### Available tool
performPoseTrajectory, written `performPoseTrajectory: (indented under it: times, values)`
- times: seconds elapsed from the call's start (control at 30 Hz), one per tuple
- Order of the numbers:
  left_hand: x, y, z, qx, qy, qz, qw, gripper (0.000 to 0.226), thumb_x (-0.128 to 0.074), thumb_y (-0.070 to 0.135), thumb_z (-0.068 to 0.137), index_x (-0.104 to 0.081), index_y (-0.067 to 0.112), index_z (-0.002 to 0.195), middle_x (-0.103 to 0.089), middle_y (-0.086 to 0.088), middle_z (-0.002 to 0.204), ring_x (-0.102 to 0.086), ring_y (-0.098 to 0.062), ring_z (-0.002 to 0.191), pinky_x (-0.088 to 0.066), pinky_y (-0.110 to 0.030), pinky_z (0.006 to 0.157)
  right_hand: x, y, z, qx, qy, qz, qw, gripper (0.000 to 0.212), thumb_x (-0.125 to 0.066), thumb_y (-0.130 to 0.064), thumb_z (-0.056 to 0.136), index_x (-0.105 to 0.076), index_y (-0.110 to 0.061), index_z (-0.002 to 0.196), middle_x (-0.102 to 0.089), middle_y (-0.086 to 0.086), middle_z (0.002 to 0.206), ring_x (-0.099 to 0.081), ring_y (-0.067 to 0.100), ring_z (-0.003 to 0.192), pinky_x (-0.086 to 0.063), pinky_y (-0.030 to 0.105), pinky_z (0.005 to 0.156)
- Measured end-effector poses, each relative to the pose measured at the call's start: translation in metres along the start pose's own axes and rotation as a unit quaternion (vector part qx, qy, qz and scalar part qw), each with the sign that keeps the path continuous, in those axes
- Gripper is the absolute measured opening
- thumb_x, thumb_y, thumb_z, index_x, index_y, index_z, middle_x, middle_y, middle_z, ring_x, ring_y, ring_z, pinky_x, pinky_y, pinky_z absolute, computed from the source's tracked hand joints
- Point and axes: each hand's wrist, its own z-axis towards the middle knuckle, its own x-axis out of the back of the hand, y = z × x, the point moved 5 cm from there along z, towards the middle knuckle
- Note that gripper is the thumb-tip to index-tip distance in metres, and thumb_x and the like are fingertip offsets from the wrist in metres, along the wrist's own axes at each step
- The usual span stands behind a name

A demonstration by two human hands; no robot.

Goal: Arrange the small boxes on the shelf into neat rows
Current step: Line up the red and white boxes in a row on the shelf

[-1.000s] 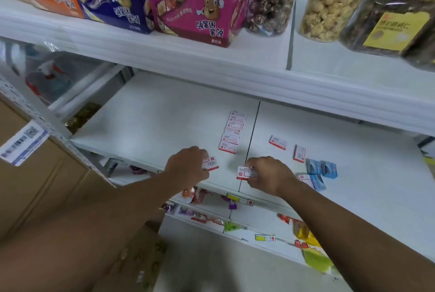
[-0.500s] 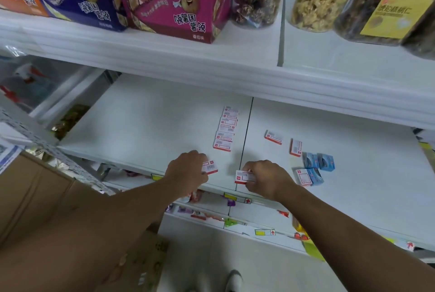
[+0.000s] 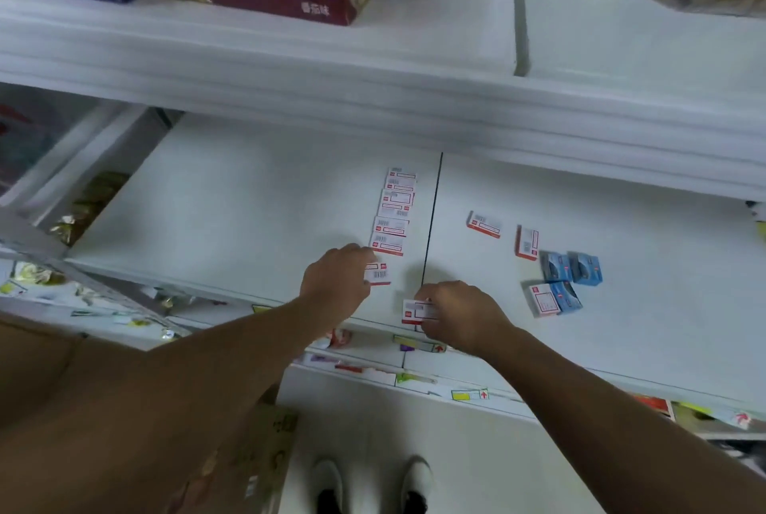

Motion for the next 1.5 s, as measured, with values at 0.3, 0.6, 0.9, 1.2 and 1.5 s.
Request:
performPoseTrajectory:
  times: [0.3,0.6,0.9,1.2,1.5]
  values:
    - [-0.034,-0.003,0.030,-0.055,-0.001,-0.036,0.998,0.042,-0.075,0.024,0.095,-0.067,0.029,0.136,-0.069,0.006,0.138,-0.068,-0.021,0.114,-0.062,-0.038,0.089,-0.020,-0.007,0.008,-0.030,0.033,-0.004,0.999,0.033,-0.072,-0.036,0.087,-0.066,-0.032,0.119,-0.070,-0.002,0.111,-0.064,0.021,0.096,-0.059,0.038,0.079]
    - [-0.042,-0.030,0.014,-0.036,0.021,-0.095,0.995,0.042,-0.075,0.034,0.096,-0.065,0.030,0.137,-0.062,0.009,0.137,-0.064,-0.015,0.116,-0.059,-0.029,0.094,-0.027,-0.018,0.020,-0.050,0.057,-0.006,0.997,0.038,-0.073,-0.037,0.089,-0.065,-0.034,0.125,-0.071,-0.004,0.117,-0.065,0.021,0.103,-0.053,0.033,0.078]
    - [-0.032,-0.087,-0.016,0.017,-0.018,-0.089,0.996,0.033,-0.060,0.029,0.105,-0.064,0.029,0.138,-0.058,0.007,0.147,-0.059,-0.015,0.123,-0.053,-0.032,0.103,-0.025,-0.045,0.049,-0.047,0.067,-0.014,0.997,0.047,-0.074,-0.036,0.089,-0.064,-0.035,0.135,-0.068,-0.005,0.129,-0.066,0.021,0.113,-0.056,0.036,0.090]
    - [-0.044,-0.082,-0.030,0.024,-0.018,-0.120,0.992,0.034,-0.052,0.029,0.106,-0.064,0.024,0.138,-0.059,0.003,0.147,-0.054,-0.016,0.127,-0.042,-0.028,0.102,-0.049,-0.050,0.057,-0.065,0.104,-0.044,0.991,0.051,-0.067,-0.034,0.093,-0.056,-0.030,0.142,-0.054,-0.002,0.142,-0.054,0.023,0.123,-0.059,0.042,0.088]
    - [-0.052,-0.066,-0.039,0.074,0.009,-0.194,0.978,0.033,-0.058,0.024,0.103,-0.065,0.025,0.135,-0.063,0.004,0.140,-0.059,-0.015,0.121,-0.048,-0.028,0.102,-0.049,-0.050,0.040,-0.104,0.137,0.018,0.985,0.047,-0.062,-0.036,0.094,-0.057,-0.029,0.141,-0.054,-0.004,0.142,-0.055,0.021,0.123,-0.059,0.040,0.090]
